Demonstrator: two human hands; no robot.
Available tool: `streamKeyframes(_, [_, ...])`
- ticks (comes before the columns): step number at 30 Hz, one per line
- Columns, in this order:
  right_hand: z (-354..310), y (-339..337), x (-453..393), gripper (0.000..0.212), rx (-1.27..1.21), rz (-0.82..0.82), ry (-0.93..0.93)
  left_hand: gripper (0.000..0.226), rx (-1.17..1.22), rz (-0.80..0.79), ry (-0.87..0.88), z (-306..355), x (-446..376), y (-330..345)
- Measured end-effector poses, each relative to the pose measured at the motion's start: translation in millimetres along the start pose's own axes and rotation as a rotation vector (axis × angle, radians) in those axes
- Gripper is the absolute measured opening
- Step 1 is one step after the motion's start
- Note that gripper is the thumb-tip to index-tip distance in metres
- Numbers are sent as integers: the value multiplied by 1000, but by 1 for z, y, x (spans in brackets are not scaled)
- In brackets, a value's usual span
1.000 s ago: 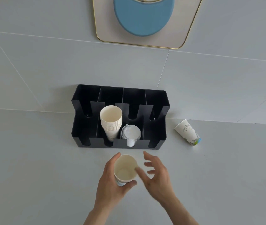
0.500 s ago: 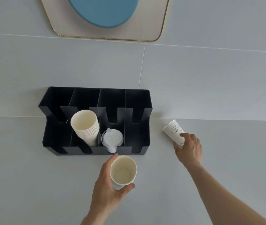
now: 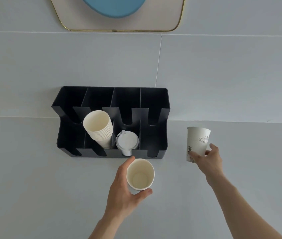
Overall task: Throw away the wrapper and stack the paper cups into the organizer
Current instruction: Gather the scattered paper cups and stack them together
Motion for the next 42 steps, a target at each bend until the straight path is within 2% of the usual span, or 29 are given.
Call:
streamKeyframes(2, [-18, -4, 43, 84, -180, -41, -72, 105, 10, -10, 3, 1, 1, -3])
streamKeyframes(4, [-38, -5, 90, 68, -273, -109, -173, 105, 8, -18, 6, -1, 3, -7])
streamKeyframes(6, [-58, 2, 136, 60, -331, -220, -273, 106, 8, -23, 14, -2, 8, -12])
streamKeyframes(9, [-77, 24, 188, 63, -327, -345, -414, 107, 13, -27, 21, -4, 14, -22])
streamKeyframes(12, [-75, 55, 216, 71, -190, -354, -536, 106, 26, -31, 17, -8, 20, -31])
streamKeyframes(19, [-44, 97, 224, 75, 55, -371, -611, 103, 5, -22, 9, -15, 26, -46])
streamKeyframes(25, [-33, 95, 219, 95, 69, -518, -526, 121, -1, -114, 30, -23, 25, -52])
streamKeyframes(27, [-36, 91, 216, 94, 44, -536, -495, 120, 36, -124, 22, -23, 26, -58])
streamKeyframes(29, [-38, 89, 212, 75, 14, -531, -447, 105, 104, -134, -2, -22, 27, -63])
streamKeyframes(31, [-39, 88, 210, 48, -24, -517, -381, 82, 227, -151, -54, -23, 26, -65])
streamKeyframes(33, [-39, 88, 207, 32, -53, -499, -314, 66, 306, -121, -120, -24, 24, -68])
streamKeyframes(37, [-37, 88, 206, 29, -87, -540, -207, 49, 362, -45, -242, -33, 22, -71])
streamKeyframes(42, [-37, 88, 204, 28, -163, -564, -130, 31, 434, -47, -337, -36, 28, -75])
Point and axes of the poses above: each hand's wrist, its own x-axis away from the middle knuckle, its own y-axis out of the palm, z = x × y, the point moved 5 cm from there along -x, towards the middle knuckle, and after that the axes turned 1 degree about -x, right-handed, at the moved point
